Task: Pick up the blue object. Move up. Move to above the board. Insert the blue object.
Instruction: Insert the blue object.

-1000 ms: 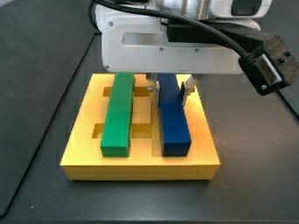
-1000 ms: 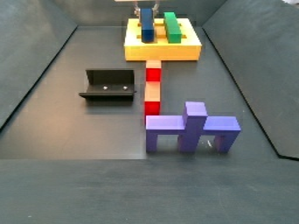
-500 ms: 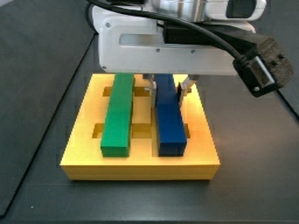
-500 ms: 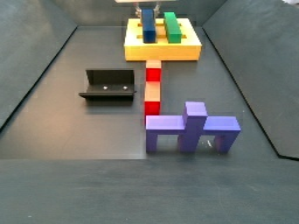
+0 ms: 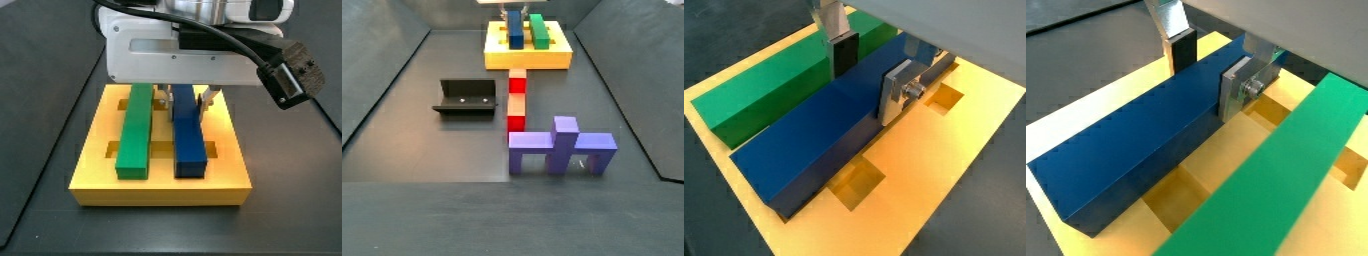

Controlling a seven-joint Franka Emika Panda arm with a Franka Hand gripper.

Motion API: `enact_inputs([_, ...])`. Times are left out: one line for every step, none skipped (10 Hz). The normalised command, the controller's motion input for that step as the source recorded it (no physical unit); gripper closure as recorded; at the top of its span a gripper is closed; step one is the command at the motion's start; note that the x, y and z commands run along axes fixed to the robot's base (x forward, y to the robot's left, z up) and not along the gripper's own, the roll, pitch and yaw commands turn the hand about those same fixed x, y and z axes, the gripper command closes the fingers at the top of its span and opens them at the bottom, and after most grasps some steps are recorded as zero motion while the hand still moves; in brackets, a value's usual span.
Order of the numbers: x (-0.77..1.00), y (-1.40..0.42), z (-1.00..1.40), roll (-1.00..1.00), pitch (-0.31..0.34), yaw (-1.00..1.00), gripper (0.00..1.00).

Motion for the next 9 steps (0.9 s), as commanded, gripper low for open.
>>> enact_inputs([0.07, 0.00, -0.22, 0.00, 0.000, 0.00, 1.00])
enact_inputs([0.00, 0.00, -0.25, 0.00, 0.000, 0.00, 1.00])
enact_inputs([0.00, 0.00, -0.25, 0.00, 0.000, 0.00, 1.00])
enact_inputs([0.08, -0.19, -0.19, 0.03, 0.000, 0.00, 1.00])
enact_inputs([0.12, -0.20, -0.16, 0.03, 0.000, 0.00, 1.00])
enact_inputs([0.15, -0.21, -0.17, 0.02, 0.000, 0.00, 1.00])
enact_inputs([0.04, 0.00, -0.25, -0.02, 0.000, -0.13, 1.00])
enact_inputs([0.00, 0.00, -0.13, 0.00, 0.000, -0.04, 1.00])
enact_inputs([0.00, 0.00, 0.00, 0.01, 0.000, 0.00, 1.00])
